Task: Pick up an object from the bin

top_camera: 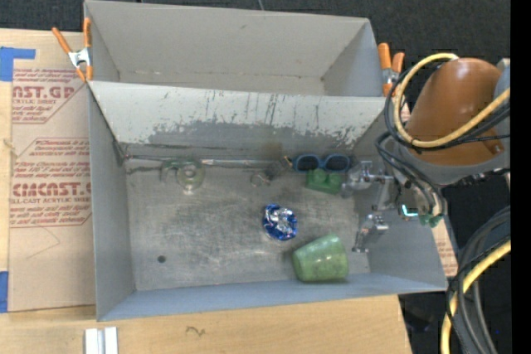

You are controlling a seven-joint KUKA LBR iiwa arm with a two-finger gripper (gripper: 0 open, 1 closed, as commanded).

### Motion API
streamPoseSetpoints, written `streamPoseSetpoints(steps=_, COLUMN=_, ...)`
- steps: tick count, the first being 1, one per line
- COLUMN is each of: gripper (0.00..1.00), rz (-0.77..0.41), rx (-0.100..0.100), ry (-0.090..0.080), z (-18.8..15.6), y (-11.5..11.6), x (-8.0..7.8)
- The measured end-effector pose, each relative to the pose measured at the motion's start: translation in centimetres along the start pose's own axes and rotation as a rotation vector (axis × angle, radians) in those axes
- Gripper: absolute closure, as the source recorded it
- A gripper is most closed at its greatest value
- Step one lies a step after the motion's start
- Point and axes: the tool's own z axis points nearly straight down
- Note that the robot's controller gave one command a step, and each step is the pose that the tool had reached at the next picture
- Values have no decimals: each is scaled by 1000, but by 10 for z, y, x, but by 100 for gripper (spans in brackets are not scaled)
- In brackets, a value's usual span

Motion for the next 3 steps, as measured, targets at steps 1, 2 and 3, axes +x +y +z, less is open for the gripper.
streamPoseSetpoints(steps=1, gripper=0, rz=-64, rx=0, ry=-9, z=113, y=56, x=6)
streamPoseSetpoints(steps=2, gripper=100, rz=-62, rx=1, ry=-5, z=110, y=55, x=7)
streamPoseSetpoints(steps=3, gripper=100, rz=-228, rx=3, ry=-15, z=-29, y=41, x=7)
